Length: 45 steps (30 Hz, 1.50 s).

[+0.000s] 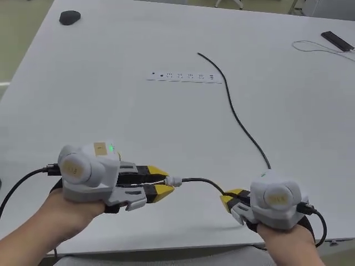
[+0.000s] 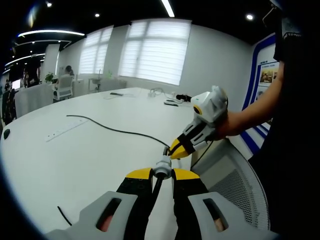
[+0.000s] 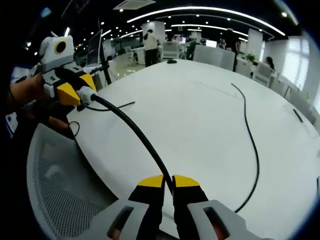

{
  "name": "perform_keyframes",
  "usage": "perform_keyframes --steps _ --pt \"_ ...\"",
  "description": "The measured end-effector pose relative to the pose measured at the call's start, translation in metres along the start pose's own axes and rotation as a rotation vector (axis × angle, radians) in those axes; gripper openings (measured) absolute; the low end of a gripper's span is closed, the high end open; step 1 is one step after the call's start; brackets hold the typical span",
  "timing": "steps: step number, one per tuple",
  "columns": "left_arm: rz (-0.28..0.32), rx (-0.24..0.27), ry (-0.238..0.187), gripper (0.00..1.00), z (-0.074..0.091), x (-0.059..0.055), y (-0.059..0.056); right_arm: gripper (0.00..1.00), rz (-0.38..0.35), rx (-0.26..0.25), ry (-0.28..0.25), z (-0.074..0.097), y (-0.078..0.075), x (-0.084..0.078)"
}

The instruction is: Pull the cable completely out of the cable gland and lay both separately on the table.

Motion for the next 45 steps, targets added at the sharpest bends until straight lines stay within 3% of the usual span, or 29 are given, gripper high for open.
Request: perform_keyframes --steps 2,4,8,11,15,17,21,23,26,31,38,45 --pt "0.003 -0.002 0.001 0.15 0.000 0.001 0.001 0.01 -0.020 0.021 0.006 0.001 0.003 0.001" --pt "0.002 -0.004 0.004 0.15 0.000 0.001 0.001 0.02 0.059 0.002 -0.005 0.003 0.002 0.007" --pt "0.002 0.003 -0.001 0.15 0.002 0.002 0.005 0.03 0.085 0.007 0.004 0.006 0.006 0.011" --pt "0.004 0.003 -0.002 0.15 0.003 0.002 0.006 0.11 0.128 0.002 -0.007 0.010 0.009 0.023" --pt "0.005 0.003 0.002 0.15 0.004 0.001 0.007 0.18 0.292 0.041 -0.044 0.015 0.025 0.050" --pt "0.008 0.002 -0.001 0.15 0.004 0.000 0.007 0.17 0.389 0.048 -0.056 0.015 0.033 0.062" --pt "-0.008 0.002 0.008 0.15 0.003 -0.002 0.006 0.15 0.433 0.080 -0.053 0.012 0.050 0.080" --pt "-0.010 0.000 0.010 0.15 0.003 -0.003 0.006 0.12 0.494 0.094 -0.064 0.010 0.057 0.087" --pt "-0.004 -0.006 0.007 0.15 0.003 -0.002 0.004 0.10 0.566 0.113 -0.059 0.007 0.067 0.089" --pt "-0.005 -0.005 0.015 0.15 0.003 -0.003 0.003 0.07 0.642 0.100 -0.042 0.005 0.073 0.089" --pt "-0.005 -0.005 0.023 0.15 0.002 -0.005 -0.003 0.03 0.668 0.114 -0.093 0.009 0.080 0.094" --pt "-0.003 0.000 0.025 0.15 0.003 -0.006 -0.005 0.00 0.691 0.110 -0.082 0.009 0.081 0.091"
Point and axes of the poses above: the centre of the closed fingertips' face, and the gripper's own axes: z roughly backward along the fingers, y roughly to its left, x roughly out of its top, the point moved 5 cm from there along z, roughly backward along the fingers, and after that the axes turned 7 degrees about z, right-handed, at the moved point
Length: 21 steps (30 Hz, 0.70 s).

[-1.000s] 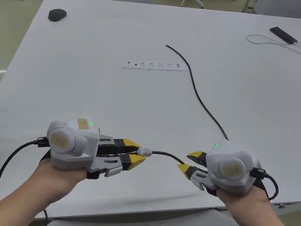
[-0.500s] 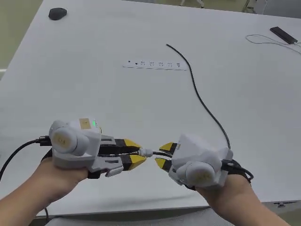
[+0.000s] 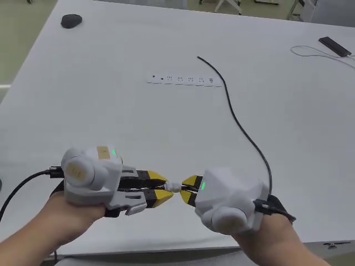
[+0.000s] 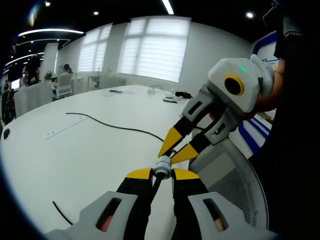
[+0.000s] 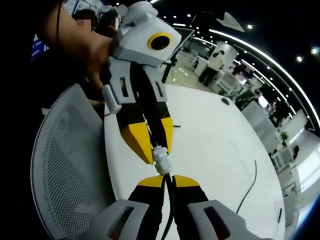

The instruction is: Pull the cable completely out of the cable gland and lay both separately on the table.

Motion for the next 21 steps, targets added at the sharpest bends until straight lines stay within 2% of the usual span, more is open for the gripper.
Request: perform_keyframes --steps 6,14,16,17,21 --pt "0.003 0.005 -0.012 0.15 0.000 0.002 -0.001 0.00 -0.055 -0.007 -0.011 0.002 -0.003 -0.003" --pt "0.001 0.013 -0.015 0.15 0.002 0.005 0.002 0.00 -0.181 -0.030 -0.003 0.004 -0.011 -0.023" --pt "0.001 0.015 -0.017 0.15 0.002 0.005 0.003 0.00 -0.275 -0.041 0.000 0.005 -0.013 -0.033" --pt "0.001 0.017 -0.020 0.15 0.003 0.006 0.003 0.00 -0.287 -0.042 -0.001 0.005 -0.014 -0.035" --pt "0.004 0.019 -0.029 0.15 0.003 0.008 0.002 0.00 -0.430 -0.059 -0.002 0.005 -0.016 -0.054"
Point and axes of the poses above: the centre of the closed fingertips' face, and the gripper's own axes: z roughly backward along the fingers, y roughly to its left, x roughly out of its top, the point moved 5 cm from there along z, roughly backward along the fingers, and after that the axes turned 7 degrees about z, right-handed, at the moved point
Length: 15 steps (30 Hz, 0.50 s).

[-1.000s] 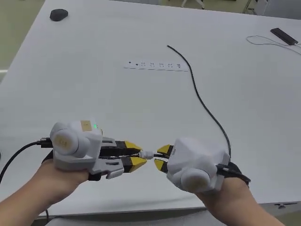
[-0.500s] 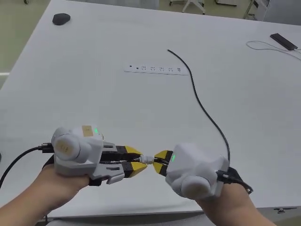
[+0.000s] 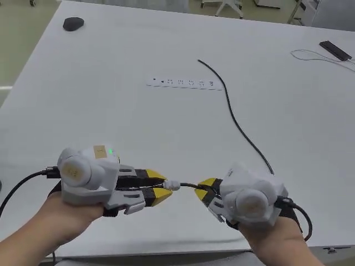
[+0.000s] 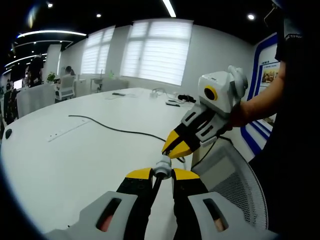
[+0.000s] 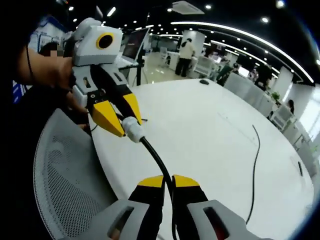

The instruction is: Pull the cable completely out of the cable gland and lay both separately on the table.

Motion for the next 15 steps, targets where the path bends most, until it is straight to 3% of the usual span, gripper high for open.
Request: perform_keyframes --steps 8,10,13,15 --pt "0.000 0.003 0.003 0.15 0.000 -0.001 -0.002 0.00 -0.193 -0.074 -0.011 0.000 -0.013 -0.030" --pt "-0.003 0.005 0.005 0.15 0.000 -0.001 -0.001 0.00 -0.242 -0.088 0.013 -0.001 -0.013 -0.039" --pt "-0.004 0.005 0.015 0.15 0.000 -0.003 -0.002 0.00 -0.228 -0.107 0.040 -0.004 -0.013 -0.050" --pt "0.001 -0.007 0.011 0.15 0.000 -0.004 -0.003 0.00 -0.296 -0.097 0.039 -0.005 -0.012 -0.056"
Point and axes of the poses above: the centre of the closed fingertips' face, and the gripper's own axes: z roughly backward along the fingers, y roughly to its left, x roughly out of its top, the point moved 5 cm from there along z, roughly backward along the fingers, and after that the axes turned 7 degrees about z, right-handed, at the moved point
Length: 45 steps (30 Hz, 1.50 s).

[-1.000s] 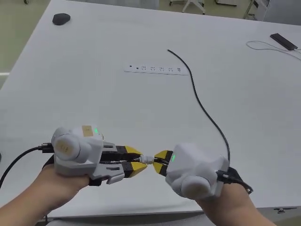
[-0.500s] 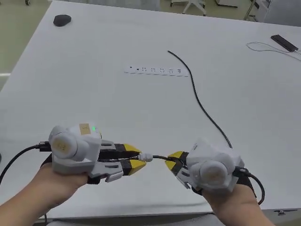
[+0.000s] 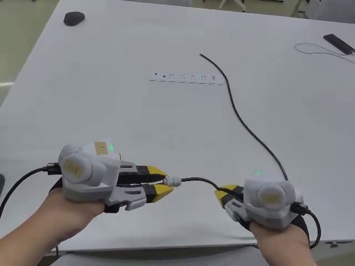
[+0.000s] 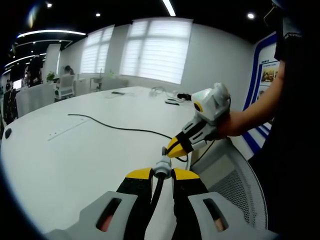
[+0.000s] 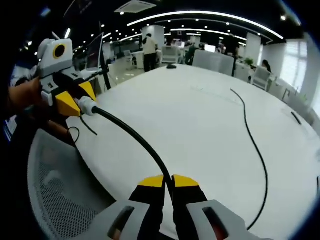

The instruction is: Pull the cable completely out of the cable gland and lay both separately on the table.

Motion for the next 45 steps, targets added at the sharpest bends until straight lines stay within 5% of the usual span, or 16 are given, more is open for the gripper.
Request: perform_keyframes --steps 4,12,15,23,26,34,39,45 --pt "-0.001 0.005 0.006 0.15 0.000 -0.002 0.000 0.00 -0.014 0.009 -0.005 -0.001 0.000 -0.001" --pt "0.003 0.018 0.001 0.15 0.003 0.000 0.006 0.01 0.070 0.018 -0.007 0.004 0.002 0.004" --pt "-0.040 0.024 -0.012 0.15 0.004 0.003 0.008 0.02 0.043 0.062 -0.034 0.009 0.004 0.006" --pt "-0.008 0.015 -0.008 0.15 0.004 0.002 0.009 0.10 0.057 0.095 -0.048 0.024 0.007 0.011" --pt "-0.007 0.015 -0.003 0.15 0.004 0.001 0.009 0.18 0.119 0.105 -0.052 0.031 0.014 0.024" --pt "0.003 0.010 -0.004 0.15 0.002 0.001 0.009 0.25 0.528 0.129 -0.069 0.035 0.051 0.074" --pt "0.001 0.006 0.000 0.15 0.001 0.000 0.009 0.21 0.643 0.148 -0.056 0.024 0.064 0.084" --pt "0.022 0.005 -0.014 0.15 0.001 -0.001 0.007 0.14 0.698 0.156 -0.047 0.014 0.068 0.087"
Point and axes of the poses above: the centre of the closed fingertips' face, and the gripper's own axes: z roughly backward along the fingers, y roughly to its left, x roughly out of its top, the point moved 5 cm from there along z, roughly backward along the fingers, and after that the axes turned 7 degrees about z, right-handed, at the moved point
